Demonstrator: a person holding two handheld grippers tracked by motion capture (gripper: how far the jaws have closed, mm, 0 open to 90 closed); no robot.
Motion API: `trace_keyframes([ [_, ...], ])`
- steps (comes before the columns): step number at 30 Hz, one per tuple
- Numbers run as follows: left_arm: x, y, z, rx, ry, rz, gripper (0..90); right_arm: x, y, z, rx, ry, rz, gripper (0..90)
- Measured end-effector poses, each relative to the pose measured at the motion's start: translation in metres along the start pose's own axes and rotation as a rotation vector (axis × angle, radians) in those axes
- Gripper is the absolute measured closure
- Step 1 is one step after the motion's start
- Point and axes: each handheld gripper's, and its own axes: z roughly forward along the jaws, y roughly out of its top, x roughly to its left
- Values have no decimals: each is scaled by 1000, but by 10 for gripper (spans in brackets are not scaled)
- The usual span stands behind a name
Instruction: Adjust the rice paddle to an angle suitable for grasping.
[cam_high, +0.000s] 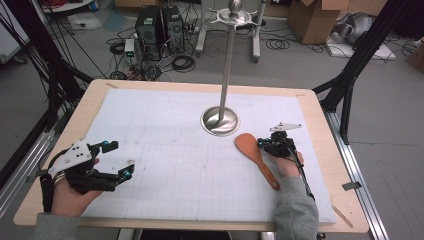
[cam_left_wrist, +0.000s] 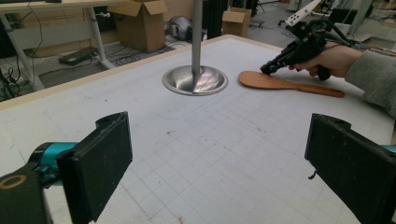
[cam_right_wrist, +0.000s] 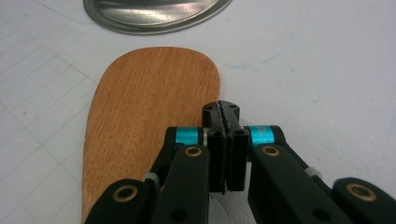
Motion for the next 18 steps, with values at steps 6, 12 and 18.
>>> trace_keyframes([
  [6, 0, -1, -1, 4, 5, -4, 79, 4, 3, 3, 8, 21, -10, 895],
  [12, 1, -1, -2, 3, 8, -4, 79, 13, 8, 8, 22, 61, -53, 896],
  [18, 2, -2, -2, 4, 9, -6, 79, 24, 12, 13, 31, 109, -92, 896],
])
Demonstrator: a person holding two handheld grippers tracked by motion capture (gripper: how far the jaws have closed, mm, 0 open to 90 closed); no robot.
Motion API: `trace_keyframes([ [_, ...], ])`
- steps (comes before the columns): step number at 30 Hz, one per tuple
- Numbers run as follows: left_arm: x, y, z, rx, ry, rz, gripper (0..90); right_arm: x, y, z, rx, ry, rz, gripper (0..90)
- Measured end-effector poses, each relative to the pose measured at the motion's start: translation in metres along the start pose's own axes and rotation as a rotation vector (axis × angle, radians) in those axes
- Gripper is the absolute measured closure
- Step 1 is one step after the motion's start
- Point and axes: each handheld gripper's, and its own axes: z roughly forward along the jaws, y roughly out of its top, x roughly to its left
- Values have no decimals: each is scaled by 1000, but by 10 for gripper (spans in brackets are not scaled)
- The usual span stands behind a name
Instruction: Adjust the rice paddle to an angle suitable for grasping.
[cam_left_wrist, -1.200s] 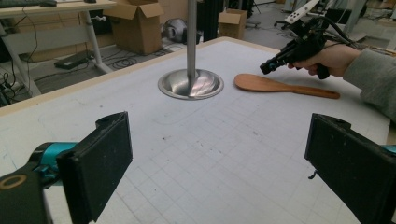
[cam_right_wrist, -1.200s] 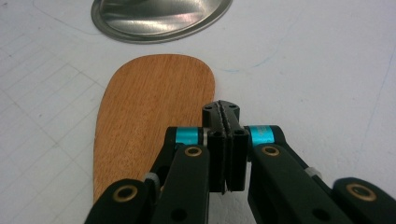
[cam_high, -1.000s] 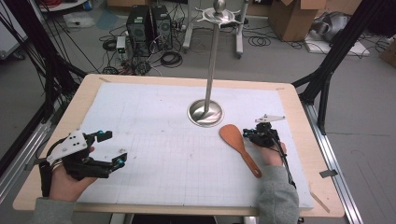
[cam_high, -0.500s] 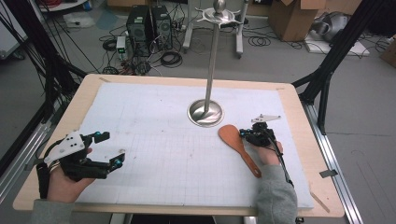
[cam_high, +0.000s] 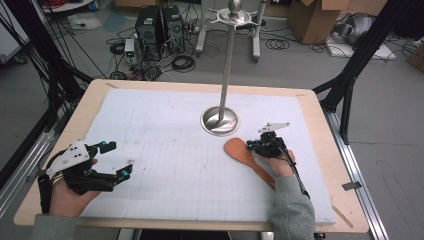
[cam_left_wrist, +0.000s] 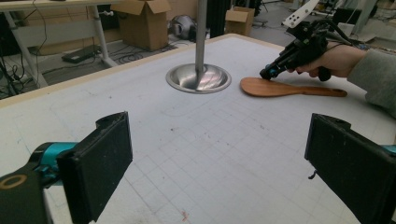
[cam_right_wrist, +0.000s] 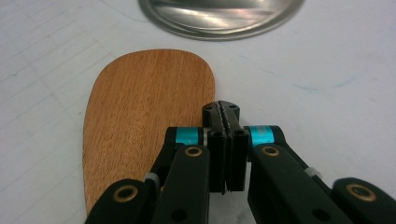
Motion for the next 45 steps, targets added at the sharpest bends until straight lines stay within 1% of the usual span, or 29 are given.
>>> trace_keyframes([
  [6, 0, 0, 1, 3, 1, 0, 79, 10, 5, 6, 8, 51, -52, 896],
  [7, 0, 0, 1, 4, 0, -1, 79, 11, 6, 7, 11, 65, -59, 896],
  [9, 0, -1, 2, 8, -2, -2, 79, 14, 7, 9, 11, 78, -64, 896],
  [12, 0, -1, 3, 12, -4, 0, 79, 16, 8, 10, 17, 79, -68, 896],
  [13, -1, -1, 4, 12, -7, -1, 79, 19, 9, 10, 21, 99, -80, 897],
  [15, -1, 0, 5, 13, -11, 1, 80, 22, 9, 12, 22, 119, -93, 896],
  [17, -1, 0, 6, 14, -12, 2, 80, 25, 10, 13, 26, 129, -97, 897],
  [19, -1, 0, 6, 13, -13, 2, 80, 29, 11, 13, 34, 153, -106, 897],
  [20, -1, 0, 6, 13, -13, 2, 80, 29, 11, 13, 34, 153, -106, 897],
  [21, 0, 1, 7, 10, -14, 2, 79, 34, 12, 14, 45, 176, -127, 897],
  [22, 0, 1, 7, 10, -14, 2, 80, 36, 12, 14, 49, 183, -132, 897],
  [23, 0, 2, 10, 11, -20, 2, 80, 39, 13, 14, 52, 185, -151, 897],
  [25, -1, 2, 13, 13, -28, 3, 80, 44, 13, 13, 54, 172, -179, 897],
  [28, -2, 3, 17, 15, -37, 6, 79, 44, 13, 10, 47, 158, -182, 897],
  [29, -2, 4, 20, 19, -46, 6, 79, 42, 13, 1, 1, 152, -157, 897],
  [31, -1, 4, 24, 19, -51, 5, 80, 40, 11, -9, -28, 152, -140, 897],
  [32, -1, 4, 24, 19, -51, 5, 80, 39, 10, -14, -46, 151, -139, 897],
  [33, -1, 5, 28, 22, -60, 9, 80, 40, 8, -21, -67, 152, -126, 897],
  [34, -1, 5, 28, 22, -60, 9, 80, 40, 8, -21, -67, 152, -126, 897],
  [35, -1, 6, 32, 25, -65, 8, 80, 43, 5, -29, -83, 162, -122, 897],
  [37, -1, 6, 35, 31, -70, 9, 80, 47, 2, -36, -92, 168, -130, 897],
  [38, -1, 6, 35, 31, -70, 9, 80, 51, 0, -39, -102, 179, -137, 897],
  [39, -1, 6, 37, 32, -72, 8, 80, 55, -2, -42, -102, 187, -148, 897],
  [42, -2, 7, 40, 27, -75, 9, 80, 62, -7, -45, -88, 192, -186, 897],
  [44, -2, 7, 40, 26, -78, 12, 80, 63, -10, -46, -84, 193, -194, 897],
  [45, -2, 9, 41, 21, -80, 13, 79, 65, -15, -47, -84, 188, -200, 897],
])
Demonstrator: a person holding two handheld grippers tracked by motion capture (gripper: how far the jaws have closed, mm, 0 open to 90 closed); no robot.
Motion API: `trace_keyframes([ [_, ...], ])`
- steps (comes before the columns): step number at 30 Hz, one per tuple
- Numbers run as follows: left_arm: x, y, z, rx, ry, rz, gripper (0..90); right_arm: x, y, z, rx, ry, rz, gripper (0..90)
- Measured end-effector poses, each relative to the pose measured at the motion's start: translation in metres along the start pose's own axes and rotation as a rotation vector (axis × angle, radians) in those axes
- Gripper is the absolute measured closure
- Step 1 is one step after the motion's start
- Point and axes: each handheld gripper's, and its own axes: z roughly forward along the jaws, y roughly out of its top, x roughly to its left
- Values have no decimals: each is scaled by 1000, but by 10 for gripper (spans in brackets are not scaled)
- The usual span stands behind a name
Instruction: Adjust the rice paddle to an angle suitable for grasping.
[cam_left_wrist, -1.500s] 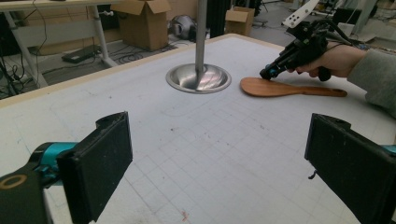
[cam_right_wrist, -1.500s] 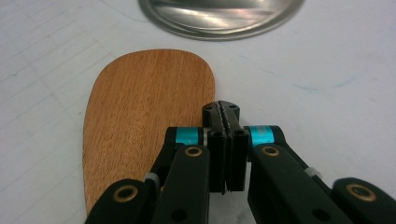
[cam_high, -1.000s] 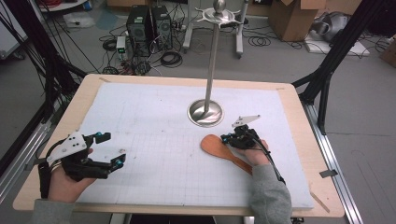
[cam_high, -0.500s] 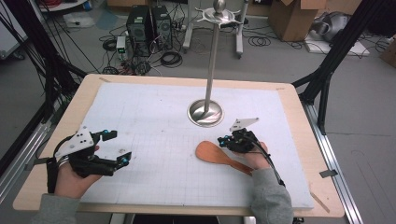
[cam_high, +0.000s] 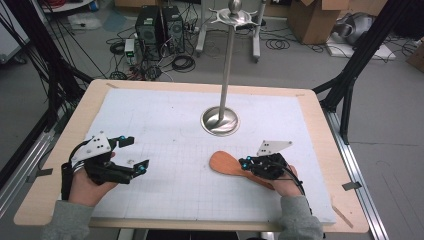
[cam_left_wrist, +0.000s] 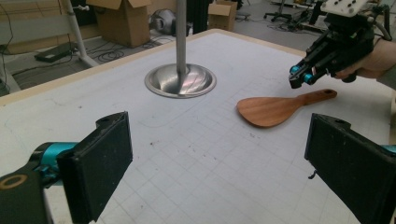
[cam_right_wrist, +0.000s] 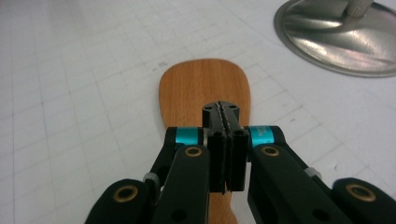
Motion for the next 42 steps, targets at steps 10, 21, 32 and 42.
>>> trace_keyframes([
  [10, 1, 2, 5, -1, -9, 0, 80, 8, -20, -5, 54, 42, 1, 897],
  [21, 0, 3, 5, -1, -15, -1, 82, 5, -31, -9, 102, 102, 15, 897],
  [32, 0, 2, 4, 2, -11, -6, 82, -3, -37, -12, 122, 61, 28, 898],
  [42, 0, -2, 1, 10, -1, -8, 82, -18, -39, -12, 98, -36, 110, 898],
])
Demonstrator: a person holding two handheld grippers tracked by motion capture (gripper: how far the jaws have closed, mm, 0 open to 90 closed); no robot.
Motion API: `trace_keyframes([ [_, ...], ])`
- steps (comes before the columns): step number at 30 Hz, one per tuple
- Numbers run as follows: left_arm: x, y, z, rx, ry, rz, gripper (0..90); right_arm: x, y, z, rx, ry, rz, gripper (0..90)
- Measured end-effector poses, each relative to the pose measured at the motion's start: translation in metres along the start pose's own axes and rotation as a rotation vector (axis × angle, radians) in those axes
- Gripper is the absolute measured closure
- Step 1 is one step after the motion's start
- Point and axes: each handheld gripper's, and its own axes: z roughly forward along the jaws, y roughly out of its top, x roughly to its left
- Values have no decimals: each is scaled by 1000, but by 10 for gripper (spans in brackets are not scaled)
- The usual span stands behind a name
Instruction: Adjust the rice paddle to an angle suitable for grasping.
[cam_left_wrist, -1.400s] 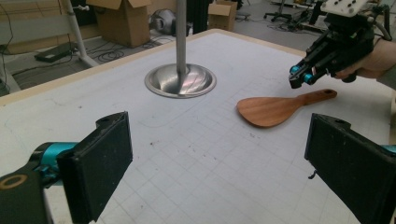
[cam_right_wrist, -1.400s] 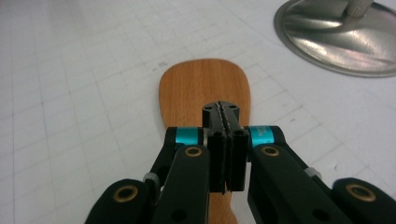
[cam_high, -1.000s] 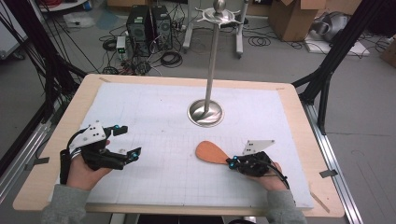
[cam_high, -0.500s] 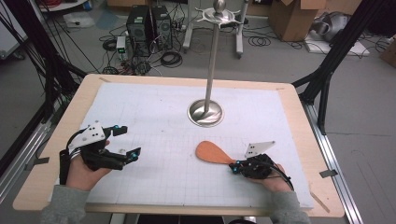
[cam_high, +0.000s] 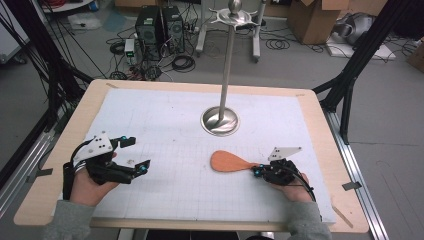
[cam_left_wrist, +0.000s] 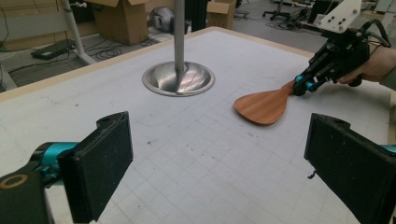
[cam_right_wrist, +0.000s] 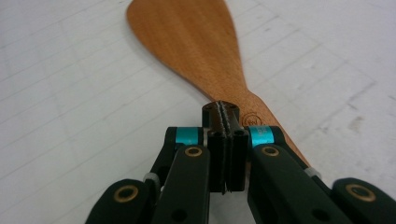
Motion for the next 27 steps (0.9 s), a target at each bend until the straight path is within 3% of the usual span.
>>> trace_keyframes([
  [4, 0, -2, -3, -1, 4, 2, 88, -2, 1, 2, -6, -12, 13, 898],
  [5, 0, -2, -4, 0, 9, 6, 88, -4, 4, 4, -6, -37, 10, 898],
  [12, 1, -4, -12, -2, 23, -6, 88, -11, 8, 10, -27, -91, 44, 898],
  [18, 0, -9, -14, 24, 29, -11, 89, -16, 12, 16, -42, -103, 79, 898],
  [27, -1, -11, -28, 15, 50, -19, 88, -20, 20, 25, -52, -134, 95, 898],
])
